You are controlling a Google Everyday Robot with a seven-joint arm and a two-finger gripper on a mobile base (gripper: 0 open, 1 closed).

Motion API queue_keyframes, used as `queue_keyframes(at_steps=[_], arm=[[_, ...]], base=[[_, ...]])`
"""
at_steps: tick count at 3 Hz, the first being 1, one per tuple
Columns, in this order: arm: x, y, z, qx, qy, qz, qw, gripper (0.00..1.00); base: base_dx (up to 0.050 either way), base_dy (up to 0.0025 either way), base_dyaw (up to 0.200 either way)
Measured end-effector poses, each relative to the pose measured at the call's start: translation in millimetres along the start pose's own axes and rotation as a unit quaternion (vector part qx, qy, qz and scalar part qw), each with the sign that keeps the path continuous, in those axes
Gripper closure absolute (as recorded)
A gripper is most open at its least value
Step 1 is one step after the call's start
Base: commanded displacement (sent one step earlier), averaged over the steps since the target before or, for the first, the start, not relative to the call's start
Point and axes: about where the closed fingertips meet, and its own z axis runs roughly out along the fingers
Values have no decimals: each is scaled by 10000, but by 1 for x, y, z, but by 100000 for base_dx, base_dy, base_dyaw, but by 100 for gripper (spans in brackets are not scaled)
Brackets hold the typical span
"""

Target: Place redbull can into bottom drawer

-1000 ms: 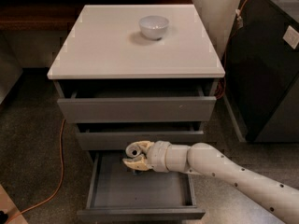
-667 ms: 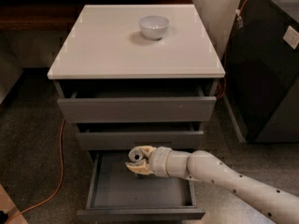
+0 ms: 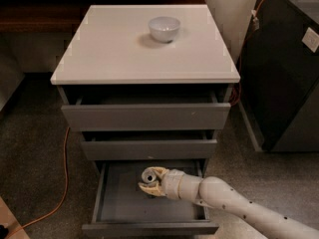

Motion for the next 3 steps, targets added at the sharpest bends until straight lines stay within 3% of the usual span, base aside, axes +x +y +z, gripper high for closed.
queue_keyframes(at_steps=[2,3], arm=[[80,-6,25,100,-215,115,9997,100],[114,-9,43,32,-337,259,9991,100]], base=[[0,0,0],[0,0,0]])
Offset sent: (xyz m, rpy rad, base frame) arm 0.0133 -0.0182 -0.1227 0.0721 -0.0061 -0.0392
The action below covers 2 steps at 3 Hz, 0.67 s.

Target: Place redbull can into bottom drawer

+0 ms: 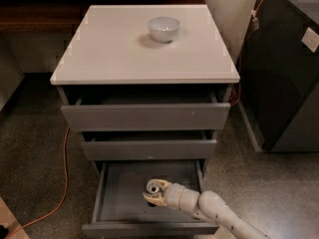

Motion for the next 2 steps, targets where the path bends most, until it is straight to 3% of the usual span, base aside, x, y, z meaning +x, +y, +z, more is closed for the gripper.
queue_keyframes(at_steps=[2], arm=[[45,-10,29,-60,-162,343,9993,100]], base=[[0,0,0]])
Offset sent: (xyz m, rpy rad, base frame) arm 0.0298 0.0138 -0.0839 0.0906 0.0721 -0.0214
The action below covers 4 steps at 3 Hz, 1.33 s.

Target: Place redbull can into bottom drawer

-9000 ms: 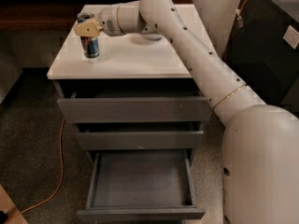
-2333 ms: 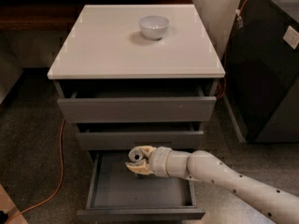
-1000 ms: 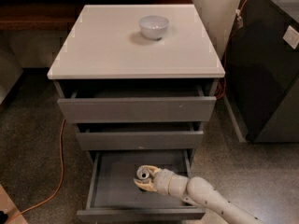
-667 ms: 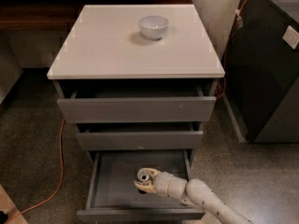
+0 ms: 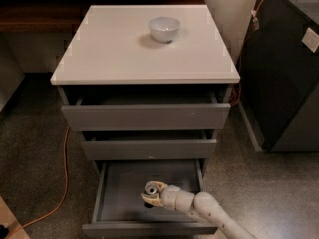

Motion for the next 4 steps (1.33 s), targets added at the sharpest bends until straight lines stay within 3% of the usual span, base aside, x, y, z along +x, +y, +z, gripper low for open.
queue_keyframes(at_steps=[2,4], arm=[[41,-13,23,-77,88,177,9998,100],[64,-40,39,-93,56,65,9999,100]], base=[[0,0,0],[0,0,0]])
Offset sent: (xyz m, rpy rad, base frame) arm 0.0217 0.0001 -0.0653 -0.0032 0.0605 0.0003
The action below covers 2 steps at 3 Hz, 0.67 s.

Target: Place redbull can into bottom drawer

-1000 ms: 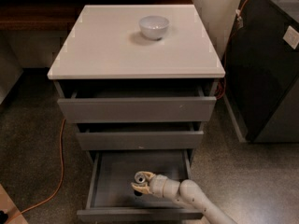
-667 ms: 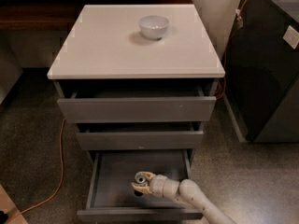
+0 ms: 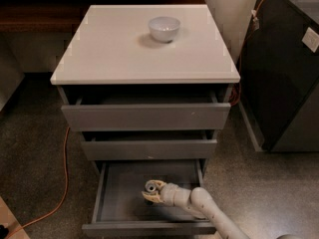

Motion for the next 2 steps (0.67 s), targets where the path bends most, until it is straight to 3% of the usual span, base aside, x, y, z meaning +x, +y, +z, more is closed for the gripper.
queue_keyframes(at_steps=[2], arm=[[13,-18,14,-7,24,-98,9999,100]], base=[[0,0,0]])
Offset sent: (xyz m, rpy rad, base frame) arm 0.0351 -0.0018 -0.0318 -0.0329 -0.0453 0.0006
